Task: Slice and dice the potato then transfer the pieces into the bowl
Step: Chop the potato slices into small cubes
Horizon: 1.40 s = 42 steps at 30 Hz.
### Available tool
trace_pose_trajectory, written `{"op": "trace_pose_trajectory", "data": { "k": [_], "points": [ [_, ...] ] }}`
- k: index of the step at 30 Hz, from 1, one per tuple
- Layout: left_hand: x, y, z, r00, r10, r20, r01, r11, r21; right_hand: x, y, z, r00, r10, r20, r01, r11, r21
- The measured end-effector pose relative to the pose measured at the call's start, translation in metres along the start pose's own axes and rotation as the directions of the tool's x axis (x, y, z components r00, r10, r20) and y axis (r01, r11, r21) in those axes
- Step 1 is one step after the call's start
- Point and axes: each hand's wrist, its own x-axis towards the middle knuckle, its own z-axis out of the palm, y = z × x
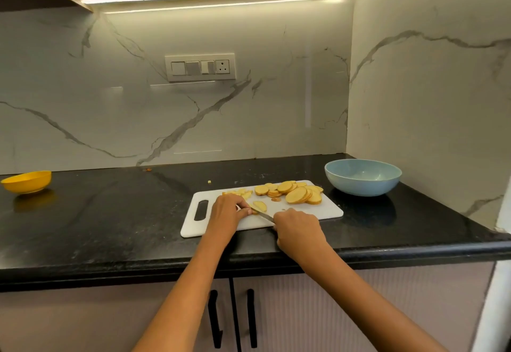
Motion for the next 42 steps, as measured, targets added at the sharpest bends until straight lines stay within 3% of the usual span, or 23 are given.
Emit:
{"op": "trace_pose_trajectory", "data": {
  "k": [5,8,12,16,18,20,27,31,37,42],
  "points": [
    [-0.003,0.000,0.000,1.000,0.012,0.004,-0.012,1.000,-0.026,0.021,0.001,0.007,0.999,0.039,-0.030,-0.035,0.993,0.109],
    [-0.002,0.002,0.002,1.000,0.022,-0.017,-0.022,1.000,0.000,0.023,0.014,0.014,0.992,0.122,-0.043,-0.099,0.930,0.353],
    [0.005,0.005,0.003,0.999,0.046,0.002,-0.046,0.998,0.051,0.023,0.028,0.018,0.965,0.192,-0.181,-0.058,0.824,0.563],
    [0.023,0.006,0.002,0.924,0.173,0.341,-0.205,0.977,0.060,0.039,0.030,0.016,0.894,0.235,-0.381,0.030,0.817,0.575],
    [0.034,0.006,-0.002,0.857,0.168,0.487,-0.250,0.962,0.107,0.048,0.030,0.015,0.884,0.231,-0.407,0.035,0.835,0.549],
    [0.040,0.008,-0.005,0.823,0.146,0.549,-0.266,0.953,0.145,0.052,0.030,0.016,0.891,0.212,-0.403,0.034,0.852,0.523],
    [0.029,0.023,-0.001,0.906,0.067,0.419,-0.188,0.949,0.254,0.044,0.026,0.013,0.910,0.185,-0.371,0.046,0.844,0.534],
    [0.018,0.028,0.006,0.950,-0.019,0.312,-0.105,0.920,0.377,0.027,0.023,0.013,0.962,0.112,-0.248,-0.009,0.923,0.384],
    [0.000,0.003,0.001,0.994,-0.053,0.095,0.059,0.997,-0.055,-0.002,0.022,0.007,0.981,0.172,-0.091,-0.143,0.954,0.265],
    [0.000,0.003,0.002,0.992,-0.082,0.097,0.094,0.989,-0.118,-0.008,0.012,-0.001,0.984,0.172,-0.046,-0.164,0.976,0.144]
  ]
}}
